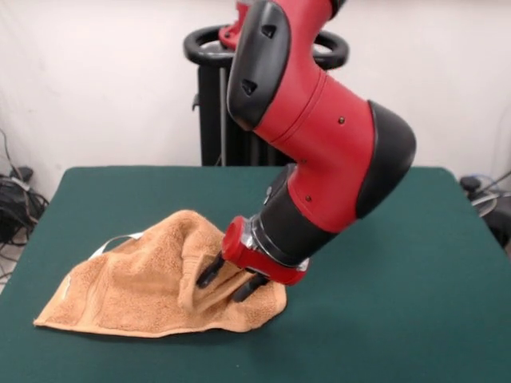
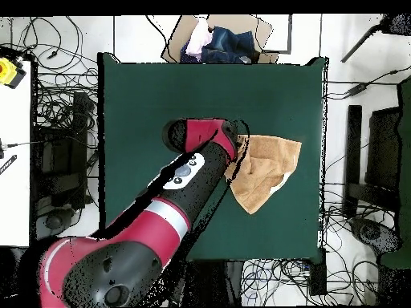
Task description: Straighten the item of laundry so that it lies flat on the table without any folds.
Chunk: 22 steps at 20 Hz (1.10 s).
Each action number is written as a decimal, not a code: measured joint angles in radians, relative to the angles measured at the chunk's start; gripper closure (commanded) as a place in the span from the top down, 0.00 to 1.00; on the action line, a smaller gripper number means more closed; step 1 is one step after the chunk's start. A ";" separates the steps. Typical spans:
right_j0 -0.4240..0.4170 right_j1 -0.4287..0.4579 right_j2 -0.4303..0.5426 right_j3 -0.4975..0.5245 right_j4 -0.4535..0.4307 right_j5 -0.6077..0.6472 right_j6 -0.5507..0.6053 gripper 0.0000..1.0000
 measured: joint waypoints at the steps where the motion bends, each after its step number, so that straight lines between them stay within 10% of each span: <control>1: 0.000 0.001 0.000 -0.001 0.002 0.000 0.000 1.00; 12: -0.029 -0.057 0.031 0.004 0.059 0.000 0.000 1.00; 22: -0.181 -0.229 0.281 0.093 0.158 -0.084 0.000 1.00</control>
